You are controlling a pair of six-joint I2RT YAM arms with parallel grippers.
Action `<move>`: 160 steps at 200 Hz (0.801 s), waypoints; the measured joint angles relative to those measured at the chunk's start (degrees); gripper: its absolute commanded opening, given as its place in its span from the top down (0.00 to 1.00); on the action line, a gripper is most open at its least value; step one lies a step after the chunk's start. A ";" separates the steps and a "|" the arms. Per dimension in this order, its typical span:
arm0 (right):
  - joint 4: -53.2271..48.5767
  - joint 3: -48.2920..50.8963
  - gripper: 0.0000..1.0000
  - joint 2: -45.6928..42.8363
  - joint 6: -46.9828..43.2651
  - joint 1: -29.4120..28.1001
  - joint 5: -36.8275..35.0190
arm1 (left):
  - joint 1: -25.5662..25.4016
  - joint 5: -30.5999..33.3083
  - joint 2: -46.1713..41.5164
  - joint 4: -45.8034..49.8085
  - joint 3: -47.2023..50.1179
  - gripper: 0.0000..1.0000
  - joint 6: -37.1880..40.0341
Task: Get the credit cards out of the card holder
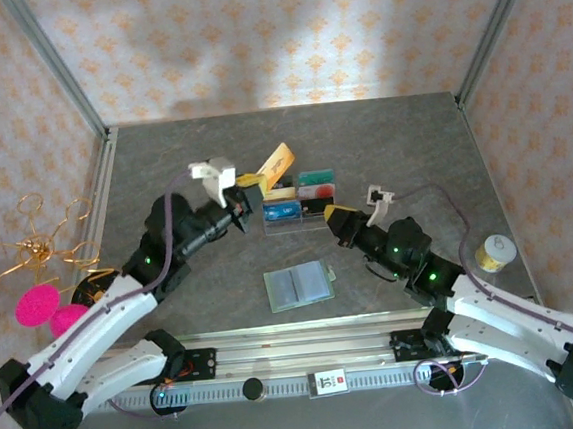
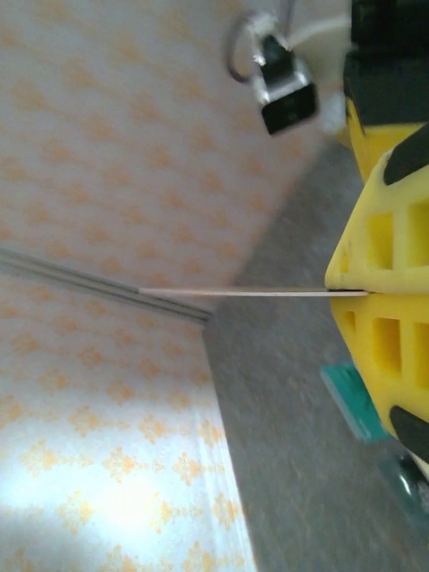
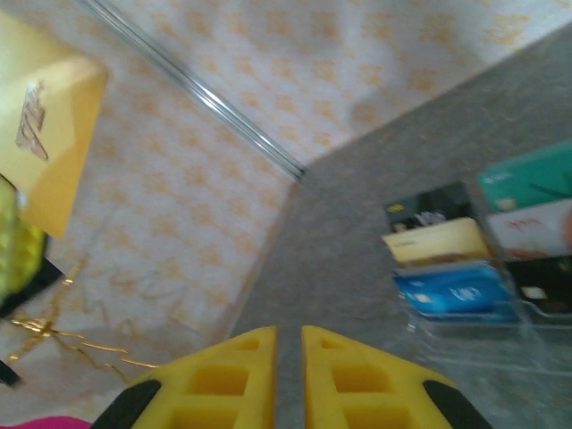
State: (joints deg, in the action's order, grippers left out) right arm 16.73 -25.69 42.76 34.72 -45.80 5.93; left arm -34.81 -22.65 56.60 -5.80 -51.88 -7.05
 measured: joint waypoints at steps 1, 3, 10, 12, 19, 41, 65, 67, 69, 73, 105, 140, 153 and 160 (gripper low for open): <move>-0.13 0.02 0.87 -0.04 -0.04 0.07 0.09 | -0.02 -0.17 0.50 0.98 -0.81 1.00 0.92; -0.61 0.09 0.87 -0.17 -0.13 0.31 0.24 | 0.00 -0.46 0.98 2.03 -1.66 1.00 1.66; -1.99 0.09 0.88 -0.42 -0.42 1.05 1.03 | 0.00 -1.25 3.34 6.08 -4.98 1.00 6.23; -2.34 0.09 0.88 -0.44 -0.57 1.25 1.25 | 0.00 -1.46 4.09 7.17 -5.92 1.00 7.69; -3.23 0.09 0.88 -0.50 -0.79 1.86 1.86 | 0.00 -2.14 6.19 10.93 -8.61 1.00 12.33; -5.70 0.09 0.90 -0.50 -1.33 3.72 3.52 | 0.09 -3.43 10.97 20.24 -12.81 1.00 25.90; -6.93 0.09 0.90 0.07 -1.75 5.40 4.76 | 1.33 -4.70 15.28 27.78 -14.53 1.00 37.55; -6.95 0.09 0.90 0.17 -1.81 5.57 4.83 | 1.57 -4.83 15.72 28.22 -14.62 1.00 38.51; -6.97 0.09 0.90 0.22 -1.81 5.68 4.87 | 1.73 -4.98 15.93 28.52 -14.67 1.00 39.01; -7.10 0.09 0.90 0.46 -1.86 6.05 5.09 | 2.10 -5.09 16.57 29.18 -14.82 1.00 40.39; -8.39 -0.31 0.90 3.13 -2.05 9.44 6.88 | 6.14 -7.41 20.68 31.91 -15.98 1.00 49.20; -9.31 -3.23 0.91 7.65 -2.69 12.44 8.61 | 11.19 -11.06 26.43 33.29 -20.85 1.00 55.23; -9.44 -4.76 0.91 9.31 -2.99 13.86 9.49 | 11.61 -11.82 28.76 33.94 -23.06 1.00 57.31; -9.44 -5.60 0.91 10.23 -3.15 14.75 9.90 | 11.61 -12.28 29.81 34.42 -23.96 1.00 58.34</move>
State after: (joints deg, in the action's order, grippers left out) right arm 7.29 -31.29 52.99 31.57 -31.05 15.84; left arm -23.20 -34.94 86.41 28.62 -75.83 51.29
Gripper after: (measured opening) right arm 0.092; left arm 0.041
